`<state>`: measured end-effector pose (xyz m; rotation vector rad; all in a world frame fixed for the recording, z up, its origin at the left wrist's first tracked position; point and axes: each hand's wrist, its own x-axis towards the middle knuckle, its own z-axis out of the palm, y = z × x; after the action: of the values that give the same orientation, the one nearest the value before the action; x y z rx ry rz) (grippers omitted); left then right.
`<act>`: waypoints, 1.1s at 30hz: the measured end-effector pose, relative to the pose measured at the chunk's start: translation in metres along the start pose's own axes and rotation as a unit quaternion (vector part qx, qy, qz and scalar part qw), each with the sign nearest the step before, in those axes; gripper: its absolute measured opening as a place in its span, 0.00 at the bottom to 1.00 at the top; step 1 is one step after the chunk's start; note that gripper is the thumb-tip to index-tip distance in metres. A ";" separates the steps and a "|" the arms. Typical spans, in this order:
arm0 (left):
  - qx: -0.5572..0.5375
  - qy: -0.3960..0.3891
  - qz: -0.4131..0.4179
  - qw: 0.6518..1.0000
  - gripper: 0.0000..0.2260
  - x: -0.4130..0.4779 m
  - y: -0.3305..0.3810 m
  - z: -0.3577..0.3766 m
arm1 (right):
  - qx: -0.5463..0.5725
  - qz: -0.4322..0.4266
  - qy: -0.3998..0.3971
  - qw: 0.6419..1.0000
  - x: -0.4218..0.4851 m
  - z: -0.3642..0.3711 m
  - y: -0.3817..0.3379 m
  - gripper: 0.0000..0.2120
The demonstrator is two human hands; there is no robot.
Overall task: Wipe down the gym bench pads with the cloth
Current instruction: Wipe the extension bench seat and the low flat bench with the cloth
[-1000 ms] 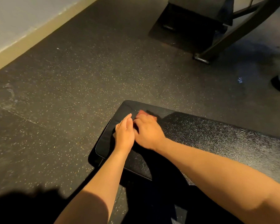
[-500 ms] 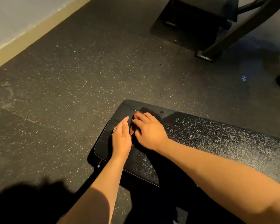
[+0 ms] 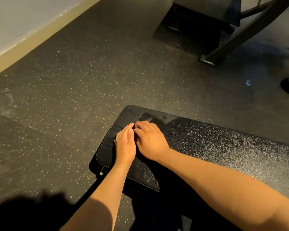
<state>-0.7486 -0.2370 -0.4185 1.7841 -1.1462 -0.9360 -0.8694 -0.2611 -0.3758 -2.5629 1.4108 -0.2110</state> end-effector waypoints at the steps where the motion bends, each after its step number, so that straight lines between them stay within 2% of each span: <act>1: -0.007 -0.003 -0.002 1.000 0.21 0.000 0.000 0.000 | -0.003 -0.023 -0.004 1.000 -0.002 0.003 0.001 0.19; 4: -0.002 -0.013 0.009 1.000 0.21 -0.004 0.000 -0.003 | -0.051 -0.028 0.007 0.998 0.005 0.002 0.024 0.16; 7: 0.039 -0.016 0.010 0.999 0.20 -0.007 0.003 -0.005 | -0.073 0.083 0.021 0.994 0.012 -0.006 0.043 0.14; 9: 0.028 -0.014 0.001 1.000 0.20 -0.008 0.006 -0.005 | -0.060 0.107 0.013 0.992 0.010 -0.007 0.038 0.20; 11: -0.001 -0.008 -0.006 1.000 0.20 -0.008 0.005 -0.004 | -0.037 0.059 0.012 0.997 0.006 -0.006 0.022 0.25; 14: -0.036 -0.007 -0.021 0.999 0.22 -0.006 0.004 -0.003 | -0.003 -0.033 0.007 0.999 -0.001 0.004 0.008 0.21; 17: -0.004 -0.010 -0.008 1.000 0.23 -0.007 0.003 -0.004 | -0.025 -0.060 0.001 0.998 0.000 0.008 0.018 0.19; 19: 0.059 -0.022 0.004 0.998 0.22 -0.007 0.005 -0.002 | -0.047 -0.015 0.012 0.999 0.005 0.001 0.032 0.17; 22: 0.114 -0.052 0.008 0.992 0.19 -0.010 0.011 0.003 | -0.055 0.118 0.043 0.991 0.007 -0.009 0.046 0.18; 24: 0.116 -0.048 0.004 0.992 0.19 -0.009 0.016 0.004 | -0.060 0.111 0.046 0.991 0.000 -0.003 0.039 0.18; 28: 0.079 -0.025 0.000 0.997 0.19 -0.001 0.032 0.014 | -0.018 0.026 0.014 0.999 -0.007 0.005 0.036 0.19; 30: 0.100 -0.052 0.020 0.993 0.19 0.003 0.039 0.023 | -0.029 0.054 0.027 0.998 -0.005 -0.005 0.051 0.19; 33: 0.157 -0.089 0.031 0.983 0.20 0.008 0.039 0.032 | -0.071 0.153 0.070 0.983 -0.007 -0.025 0.073 0.18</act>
<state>-0.7875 -0.2620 -0.3979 1.9275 -1.5250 -0.9331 -0.9380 -0.2957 -0.3697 -2.4338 1.9127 -0.2519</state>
